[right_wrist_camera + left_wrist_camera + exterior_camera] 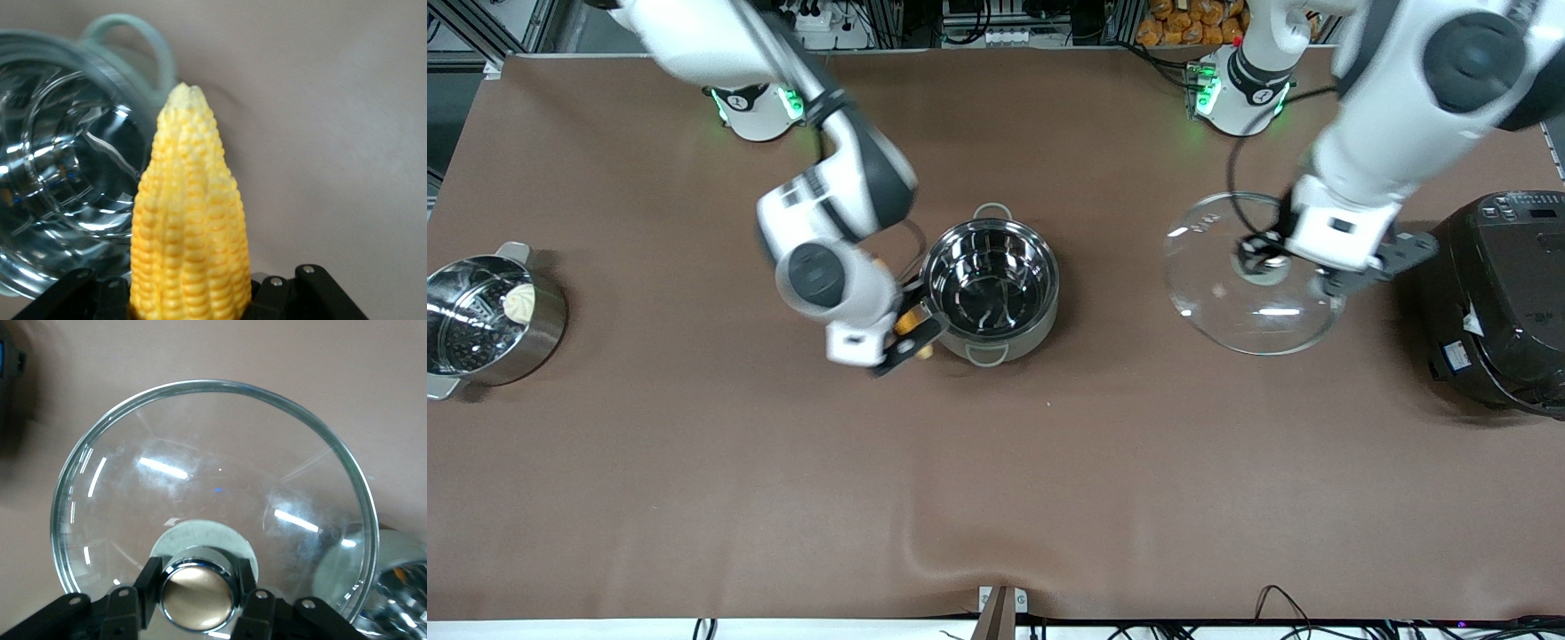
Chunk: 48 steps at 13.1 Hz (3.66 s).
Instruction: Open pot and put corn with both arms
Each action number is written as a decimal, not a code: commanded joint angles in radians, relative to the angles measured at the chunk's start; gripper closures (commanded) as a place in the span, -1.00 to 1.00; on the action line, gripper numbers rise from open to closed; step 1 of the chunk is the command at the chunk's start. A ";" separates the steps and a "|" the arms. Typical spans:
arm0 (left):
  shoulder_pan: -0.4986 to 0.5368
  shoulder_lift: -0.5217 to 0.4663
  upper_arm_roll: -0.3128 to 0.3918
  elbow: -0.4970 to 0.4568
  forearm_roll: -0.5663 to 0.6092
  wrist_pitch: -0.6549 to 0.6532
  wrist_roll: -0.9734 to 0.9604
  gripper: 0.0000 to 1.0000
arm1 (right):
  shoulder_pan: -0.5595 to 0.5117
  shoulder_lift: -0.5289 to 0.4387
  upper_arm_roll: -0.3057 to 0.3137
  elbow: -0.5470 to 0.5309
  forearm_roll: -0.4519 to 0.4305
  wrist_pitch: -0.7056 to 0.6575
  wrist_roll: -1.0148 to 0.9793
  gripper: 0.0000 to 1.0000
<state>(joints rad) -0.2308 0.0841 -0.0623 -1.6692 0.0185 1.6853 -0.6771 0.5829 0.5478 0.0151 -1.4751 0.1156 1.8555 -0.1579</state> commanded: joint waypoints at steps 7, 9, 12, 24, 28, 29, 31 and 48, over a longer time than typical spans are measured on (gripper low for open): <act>0.120 -0.030 -0.014 -0.415 -0.017 0.406 0.137 1.00 | 0.213 0.118 -0.014 0.107 -0.249 0.090 0.001 1.00; 0.122 -0.021 -0.014 -0.516 -0.017 0.531 0.137 1.00 | 0.227 0.133 -0.014 0.105 -0.272 0.108 0.005 1.00; 0.131 0.026 -0.016 -0.573 -0.017 0.603 0.137 1.00 | 0.245 0.152 -0.014 0.102 -0.283 0.143 0.006 0.25; 0.139 0.151 -0.016 -0.666 -0.017 0.815 0.137 1.00 | 0.192 0.055 -0.017 0.108 -0.266 0.111 0.005 -1.00; 0.136 0.178 -0.016 -0.669 -0.017 0.840 0.137 0.94 | 0.053 -0.057 -0.018 0.108 -0.180 -0.011 -0.003 -1.00; 0.133 0.183 -0.016 -0.669 -0.017 0.840 0.137 0.17 | 0.002 -0.075 -0.017 0.105 -0.180 -0.051 -0.008 -1.00; 0.133 0.175 -0.016 -0.661 -0.017 0.834 0.136 -1.00 | -0.090 -0.126 -0.018 0.101 -0.180 -0.119 -0.008 -1.00; 0.194 -0.046 -0.004 0.015 0.026 0.062 0.442 -1.00 | -0.570 -0.580 -0.061 -0.116 -0.108 -0.280 0.023 -1.00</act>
<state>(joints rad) -0.0420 0.0688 -0.0610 -1.6532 0.0220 1.7653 -0.2984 0.0635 0.0027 -0.0749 -1.5638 -0.0486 1.5783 -0.1607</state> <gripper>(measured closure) 0.000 0.000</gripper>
